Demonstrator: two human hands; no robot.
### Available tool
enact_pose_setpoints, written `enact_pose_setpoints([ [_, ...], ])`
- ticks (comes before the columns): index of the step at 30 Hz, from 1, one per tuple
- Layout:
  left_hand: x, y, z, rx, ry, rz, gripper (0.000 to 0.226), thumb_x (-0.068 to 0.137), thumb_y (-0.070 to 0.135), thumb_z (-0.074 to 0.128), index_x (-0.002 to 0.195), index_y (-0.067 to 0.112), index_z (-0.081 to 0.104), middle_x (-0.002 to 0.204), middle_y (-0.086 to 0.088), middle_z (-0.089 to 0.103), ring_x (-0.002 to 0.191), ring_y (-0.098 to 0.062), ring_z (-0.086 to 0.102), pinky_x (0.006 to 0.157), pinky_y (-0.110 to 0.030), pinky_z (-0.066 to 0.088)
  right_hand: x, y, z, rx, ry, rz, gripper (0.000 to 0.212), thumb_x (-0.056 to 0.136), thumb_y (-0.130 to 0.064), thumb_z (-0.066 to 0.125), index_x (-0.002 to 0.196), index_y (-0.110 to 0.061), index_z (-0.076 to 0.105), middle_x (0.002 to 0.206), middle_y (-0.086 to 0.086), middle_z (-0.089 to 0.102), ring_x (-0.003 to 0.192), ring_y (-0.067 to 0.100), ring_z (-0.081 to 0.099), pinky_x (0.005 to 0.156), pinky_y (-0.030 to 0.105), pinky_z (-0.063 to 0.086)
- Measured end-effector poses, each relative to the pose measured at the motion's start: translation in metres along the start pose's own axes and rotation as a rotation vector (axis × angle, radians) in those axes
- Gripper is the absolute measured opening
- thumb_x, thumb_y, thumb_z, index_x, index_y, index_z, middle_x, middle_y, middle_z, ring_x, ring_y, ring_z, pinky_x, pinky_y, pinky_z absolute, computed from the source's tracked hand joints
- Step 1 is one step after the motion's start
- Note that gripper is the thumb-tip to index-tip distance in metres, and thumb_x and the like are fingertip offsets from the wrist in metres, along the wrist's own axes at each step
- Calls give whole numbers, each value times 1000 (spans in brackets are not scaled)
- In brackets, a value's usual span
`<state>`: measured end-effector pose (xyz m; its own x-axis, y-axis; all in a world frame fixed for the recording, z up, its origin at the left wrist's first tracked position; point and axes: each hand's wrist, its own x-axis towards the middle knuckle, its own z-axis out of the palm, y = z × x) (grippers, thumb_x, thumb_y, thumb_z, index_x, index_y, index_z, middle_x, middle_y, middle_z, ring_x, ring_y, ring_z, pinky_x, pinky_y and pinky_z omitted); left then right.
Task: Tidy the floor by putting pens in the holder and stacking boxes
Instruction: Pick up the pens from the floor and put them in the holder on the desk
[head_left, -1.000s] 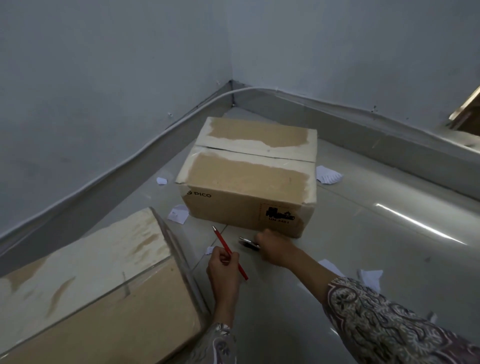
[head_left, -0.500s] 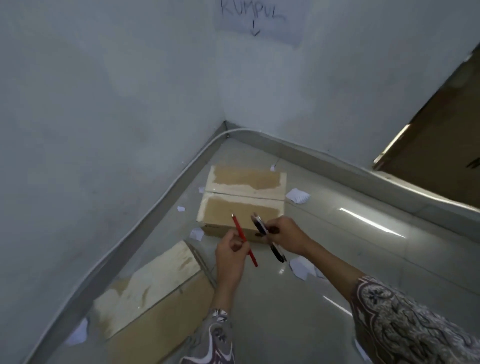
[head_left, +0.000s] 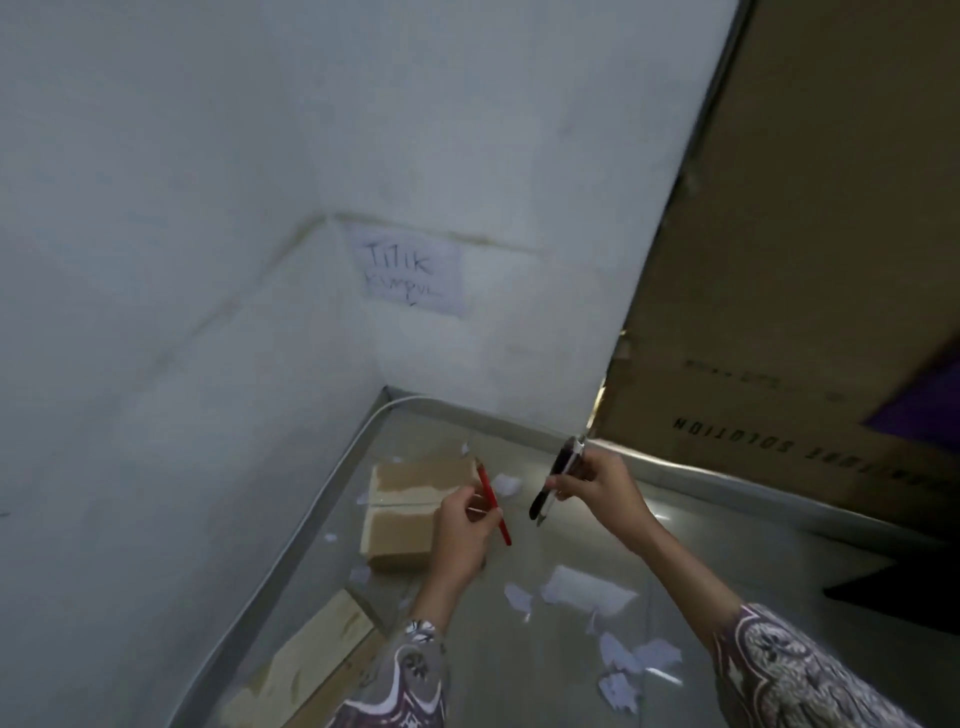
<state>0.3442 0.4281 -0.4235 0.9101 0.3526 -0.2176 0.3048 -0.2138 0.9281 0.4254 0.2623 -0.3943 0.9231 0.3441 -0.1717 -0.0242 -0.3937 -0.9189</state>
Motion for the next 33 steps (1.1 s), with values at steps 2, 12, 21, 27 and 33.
enact_pose_setpoints([
  [2, -8, 33, 6, 14, -45, 40, 25, 83, 3, 64, 76, 25, 57, 74, 10, 60, 72, -7, 58, 59, -6, 46, -19, -20, -28, 73, 74, -14, 16, 75, 5, 69, 69, -7, 61, 61, 8, 64, 55, 12, 62, 64, 32, 53],
  [12, -43, 149, 79, 151, -332, 354, 13, 86, 3, 57, 90, 16, 58, 77, -1, 56, 74, -17, 56, 68, -30, 55, -134, -54, -160, 278, 439, -84, 2, 81, 3, 63, 81, 5, 63, 76, 18, 66, 66, 18, 67, 62, 21, 55],
  [21, -67, 231, 207, 125, -546, 526, 12, 89, 8, 56, 78, 14, 58, 72, -4, 63, 60, -7, 61, 53, -12, 46, -203, -39, -293, 274, 787, -140, 12, 81, 3, 64, 89, 11, 61, 77, 18, 63, 73, 25, 66, 64, 24, 59],
  [27, -75, 295, 324, 61, -649, 609, 11, 90, 10, 56, 81, 14, 61, 64, 5, 63, 57, -5, 59, 58, -25, 51, -233, -9, -398, 269, 962, -152, 11, 81, 3, 64, 90, 8, 61, 79, 19, 64, 76, 26, 67, 70, 29, 60],
  [33, -79, 348, 437, 59, -707, 659, 14, 88, 5, 58, 83, 15, 64, 70, 7, 64, 67, -8, 59, 66, -25, 51, -242, 23, -508, 291, 1073, -115, 5, 81, 2, 64, 87, 2, 63, 82, 16, 65, 80, 25, 67, 68, 26, 59],
])
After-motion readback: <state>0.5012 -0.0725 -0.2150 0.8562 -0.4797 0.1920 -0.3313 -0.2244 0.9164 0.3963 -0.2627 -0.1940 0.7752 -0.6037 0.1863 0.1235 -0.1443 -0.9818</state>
